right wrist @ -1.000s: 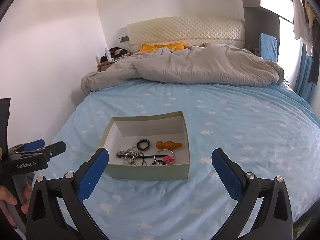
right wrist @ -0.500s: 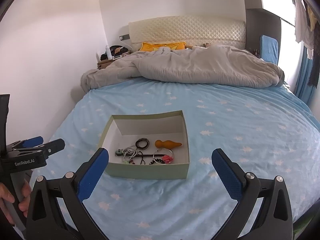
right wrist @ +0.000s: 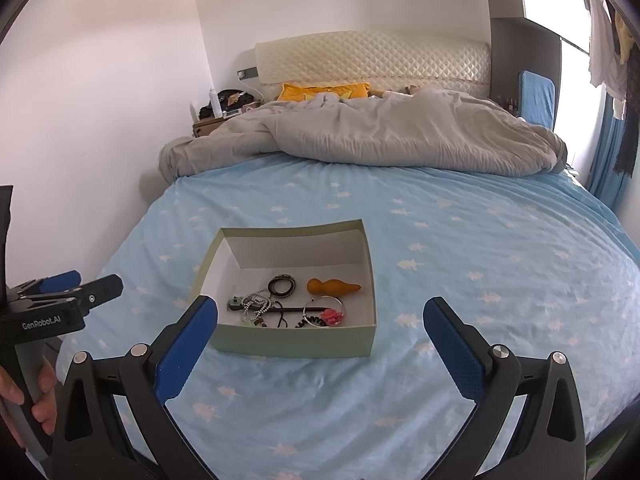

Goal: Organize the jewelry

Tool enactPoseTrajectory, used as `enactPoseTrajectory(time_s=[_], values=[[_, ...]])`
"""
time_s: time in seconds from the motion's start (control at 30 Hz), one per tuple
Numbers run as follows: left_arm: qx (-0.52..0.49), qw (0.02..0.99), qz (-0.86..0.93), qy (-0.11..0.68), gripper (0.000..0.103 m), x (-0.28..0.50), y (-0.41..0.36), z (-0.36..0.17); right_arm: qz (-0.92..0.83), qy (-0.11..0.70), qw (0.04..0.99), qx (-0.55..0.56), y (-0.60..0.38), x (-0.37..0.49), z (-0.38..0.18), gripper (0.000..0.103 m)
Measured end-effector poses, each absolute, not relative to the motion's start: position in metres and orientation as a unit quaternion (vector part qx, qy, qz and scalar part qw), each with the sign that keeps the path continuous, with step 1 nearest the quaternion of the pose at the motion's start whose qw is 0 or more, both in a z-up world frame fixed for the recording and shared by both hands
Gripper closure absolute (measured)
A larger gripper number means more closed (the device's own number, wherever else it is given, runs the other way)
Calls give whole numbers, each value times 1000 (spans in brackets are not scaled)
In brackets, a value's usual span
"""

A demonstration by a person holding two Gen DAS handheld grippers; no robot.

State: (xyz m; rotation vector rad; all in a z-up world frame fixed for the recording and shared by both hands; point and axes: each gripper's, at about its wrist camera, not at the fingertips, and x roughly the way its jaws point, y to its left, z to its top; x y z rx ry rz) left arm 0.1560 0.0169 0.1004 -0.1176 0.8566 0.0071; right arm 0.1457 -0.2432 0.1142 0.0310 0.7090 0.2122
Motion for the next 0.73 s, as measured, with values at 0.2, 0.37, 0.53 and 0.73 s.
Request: enactPoseTrajectory(time_s=[0.2, 0.37, 0.53, 0.73], values=[[-56, 907, 3, 418, 0, 155, 17, 100, 97, 346, 933, 12, -243, 144, 113, 0], [-55, 906, 1, 419, 0, 154, 16, 101, 97, 350, 931, 11, -241, 146, 111, 0], [-58, 907, 2, 418, 0, 152, 16, 102, 99, 350, 932, 11, -240, 145, 111, 0], [-55, 906, 1, 419, 0, 151, 15, 102, 99, 350, 932, 12, -240, 146, 110, 0]])
